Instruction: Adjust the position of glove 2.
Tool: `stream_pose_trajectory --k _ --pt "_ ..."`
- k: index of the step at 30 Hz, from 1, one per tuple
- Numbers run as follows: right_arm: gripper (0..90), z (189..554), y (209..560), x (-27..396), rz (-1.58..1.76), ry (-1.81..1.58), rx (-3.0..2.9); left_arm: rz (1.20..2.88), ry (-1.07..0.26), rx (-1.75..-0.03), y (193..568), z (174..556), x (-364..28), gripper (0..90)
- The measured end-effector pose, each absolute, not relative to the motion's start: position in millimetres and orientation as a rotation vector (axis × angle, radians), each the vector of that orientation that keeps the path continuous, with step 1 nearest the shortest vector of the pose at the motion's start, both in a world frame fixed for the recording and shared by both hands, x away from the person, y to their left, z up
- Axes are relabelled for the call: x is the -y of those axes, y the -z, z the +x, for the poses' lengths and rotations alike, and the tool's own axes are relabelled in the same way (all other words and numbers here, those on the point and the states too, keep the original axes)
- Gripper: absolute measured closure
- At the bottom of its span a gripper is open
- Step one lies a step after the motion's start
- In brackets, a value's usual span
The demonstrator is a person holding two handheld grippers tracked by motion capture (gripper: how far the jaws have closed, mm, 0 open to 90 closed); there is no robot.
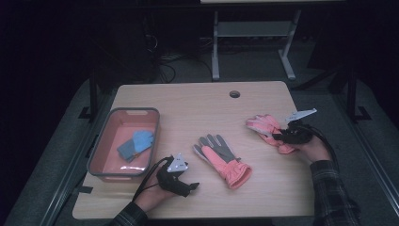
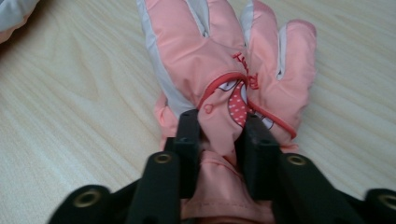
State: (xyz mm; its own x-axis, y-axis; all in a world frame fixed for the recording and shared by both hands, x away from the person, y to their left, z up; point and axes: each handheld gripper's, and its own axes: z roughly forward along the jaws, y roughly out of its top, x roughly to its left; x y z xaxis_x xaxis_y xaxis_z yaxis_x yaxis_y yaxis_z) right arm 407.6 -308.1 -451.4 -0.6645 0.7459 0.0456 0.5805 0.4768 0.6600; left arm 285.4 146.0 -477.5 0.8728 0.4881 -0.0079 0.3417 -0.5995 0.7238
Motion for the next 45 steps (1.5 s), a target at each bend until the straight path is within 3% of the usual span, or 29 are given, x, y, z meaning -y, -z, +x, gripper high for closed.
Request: stream_pose_trajectory --k 4,27,45 --pt "78.3 405.7 445.6 306.1 1.152 -0.945 -2.453 2.268 -0.246 -0.597 477.5 285.4 -145.7 14.0" --pt "79.0 377.9 401.7 292.5 1.195 -1.014 -2.358 2.273 -0.248 -0.594 477.4 286.2 -145.1 14.0" --pt "78.9 340.9 367.6 234.2 1.131 -1.101 -2.395 2.270 -0.251 -0.594 477.4 287.0 -143.8 14.0"
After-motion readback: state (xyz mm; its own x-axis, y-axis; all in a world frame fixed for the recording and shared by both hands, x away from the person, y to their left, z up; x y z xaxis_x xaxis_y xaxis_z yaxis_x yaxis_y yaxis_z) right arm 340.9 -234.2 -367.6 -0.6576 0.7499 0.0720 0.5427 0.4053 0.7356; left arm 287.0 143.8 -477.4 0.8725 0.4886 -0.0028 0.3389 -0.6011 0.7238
